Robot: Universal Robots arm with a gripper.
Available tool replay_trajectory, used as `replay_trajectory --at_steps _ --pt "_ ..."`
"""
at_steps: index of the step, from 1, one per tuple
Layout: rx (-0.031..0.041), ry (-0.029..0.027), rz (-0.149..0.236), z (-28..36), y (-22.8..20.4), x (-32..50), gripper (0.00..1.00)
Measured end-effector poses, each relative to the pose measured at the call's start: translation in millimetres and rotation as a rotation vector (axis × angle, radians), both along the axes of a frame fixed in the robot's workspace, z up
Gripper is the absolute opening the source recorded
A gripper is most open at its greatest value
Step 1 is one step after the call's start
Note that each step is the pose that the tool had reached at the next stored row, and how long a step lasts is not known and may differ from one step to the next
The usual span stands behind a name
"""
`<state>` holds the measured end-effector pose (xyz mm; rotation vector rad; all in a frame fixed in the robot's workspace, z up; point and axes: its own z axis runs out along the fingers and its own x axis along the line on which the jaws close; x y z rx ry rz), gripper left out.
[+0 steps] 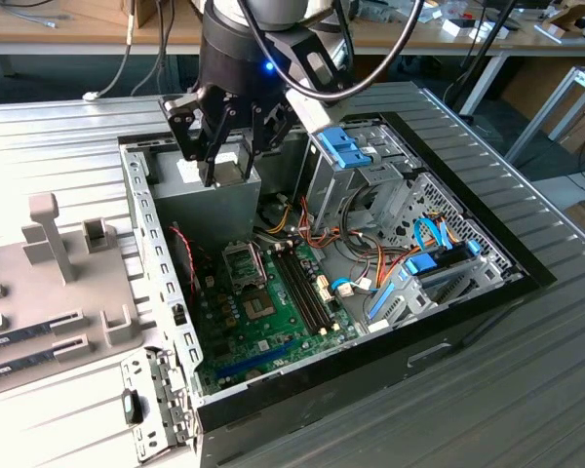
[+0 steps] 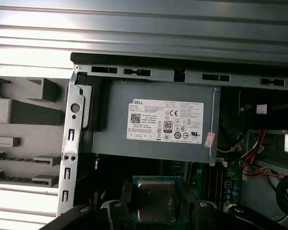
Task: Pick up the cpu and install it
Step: 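Pick up the cpu and move it towards the insertion slot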
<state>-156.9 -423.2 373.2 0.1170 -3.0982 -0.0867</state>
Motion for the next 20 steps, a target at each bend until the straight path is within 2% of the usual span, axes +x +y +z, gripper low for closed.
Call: replay_trajectory --at_steps 9,13,20 --pt "0.0001 -0.0001 0.000 -5.8 -8.4 8.7 0.47" --pt "0.0001 -0.0001 0.000 -9.7 -14.6 15.0 0.47" --pt "0.0000 0.0000 0.000 -13.5 -20.2 21.1 0.47"
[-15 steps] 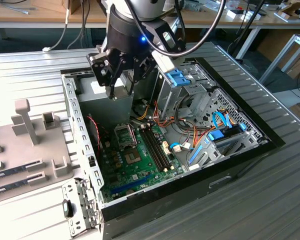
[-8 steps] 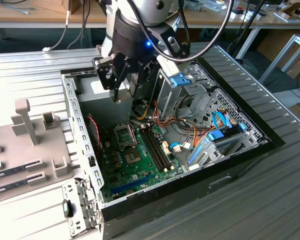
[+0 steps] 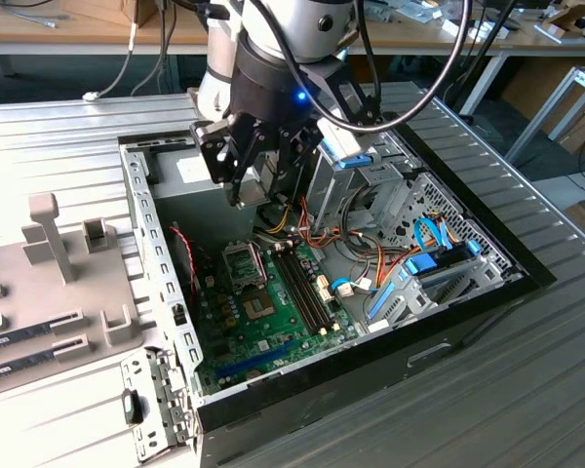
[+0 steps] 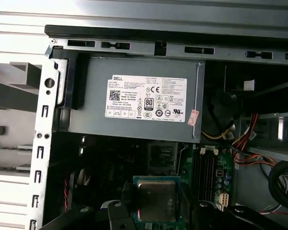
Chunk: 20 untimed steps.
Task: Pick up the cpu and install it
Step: 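Pick up the cpu and move it towards the insertion slot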
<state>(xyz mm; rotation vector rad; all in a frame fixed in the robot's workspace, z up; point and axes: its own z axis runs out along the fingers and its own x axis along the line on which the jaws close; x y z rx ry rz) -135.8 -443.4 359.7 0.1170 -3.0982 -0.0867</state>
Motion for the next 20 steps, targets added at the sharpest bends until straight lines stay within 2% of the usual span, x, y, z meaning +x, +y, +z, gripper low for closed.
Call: replay_trajectory --at_steps 20 --pt "0.0001 -0.0001 0.000 -10.3 -14.2 10.6 0.47"
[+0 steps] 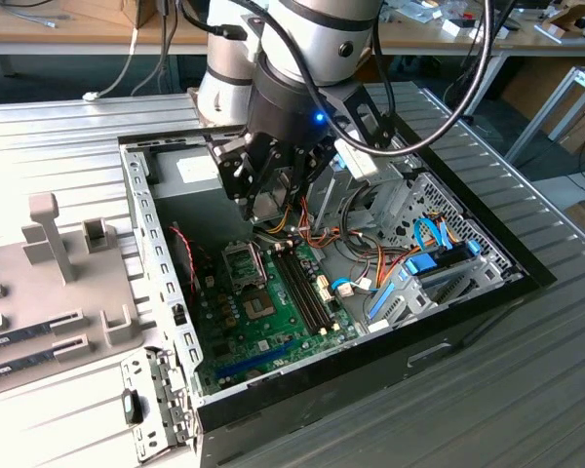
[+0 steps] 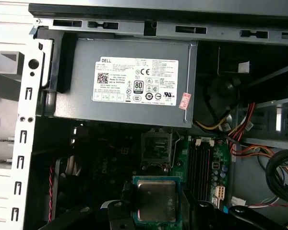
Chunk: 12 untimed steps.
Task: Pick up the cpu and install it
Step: 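Pick up the cpu and move it towards the insertion slot, then place the cpu into insertion slot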
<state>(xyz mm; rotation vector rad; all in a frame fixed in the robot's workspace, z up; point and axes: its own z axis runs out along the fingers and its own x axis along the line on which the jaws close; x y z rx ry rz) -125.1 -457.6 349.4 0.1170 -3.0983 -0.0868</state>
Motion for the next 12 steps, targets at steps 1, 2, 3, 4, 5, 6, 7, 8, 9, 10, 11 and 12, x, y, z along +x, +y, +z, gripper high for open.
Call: replay_trajectory --at_steps 1,2,3,4,5,6,7,8,9,10,11,12 --pt "0.0000 0.0000 0.000 -0.5 -0.6 0.4 0.47" --pt "-0.0001 0.0001 0.000 -1.1 -1.5 1.0 0.47" --pt "-0.0001 0.0001 0.000 -1.6 -2.0 1.4 0.47" --pt "0.0000 0.0000 0.000 -2.3 -2.9 2.0 0.47" --pt "-0.0001 0.0001 0.000 -2.6 -3.4 2.4 0.47" --pt "0.0000 0.0000 0.000 -3.6 -4.5 3.1 0.47" --pt "0.0000 0.0001 0.000 -4.1 -5.2 3.5 0.47" --pt "0.0000 0.0001 0.000 -5.0 -6.4 4.3 0.47" --pt "0.0000 0.0000 0.000 -5.6 -7.2 4.9 0.47" --pt "0.0000 0.0000 0.000 -6.1 -7.8 5.3 0.47" --pt "-0.0001 0.0001 0.000 -6.8 -8.8 5.9 0.47" --pt "-0.0001 0.0001 0.000 -7.3 -9.6 6.3 0.47"
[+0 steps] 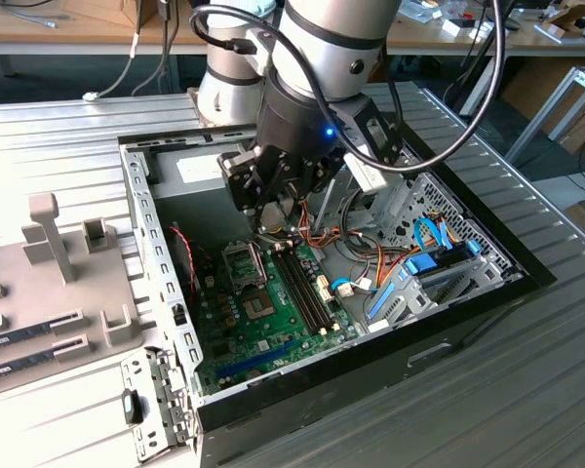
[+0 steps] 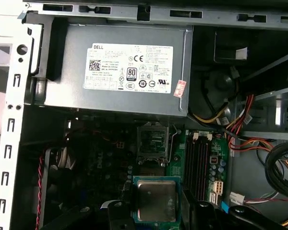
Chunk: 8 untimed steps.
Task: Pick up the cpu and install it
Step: 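Place the cpu into insertion slot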
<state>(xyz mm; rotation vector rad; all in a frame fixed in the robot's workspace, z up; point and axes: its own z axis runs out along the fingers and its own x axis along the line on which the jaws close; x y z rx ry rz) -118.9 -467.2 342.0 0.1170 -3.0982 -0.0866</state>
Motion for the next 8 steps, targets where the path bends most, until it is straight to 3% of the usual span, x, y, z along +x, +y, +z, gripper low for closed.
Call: replay_trajectory --at_steps 8 --pt "0.0001 -0.0001 0.000 -5.0 -8.3 1.6 0.47"
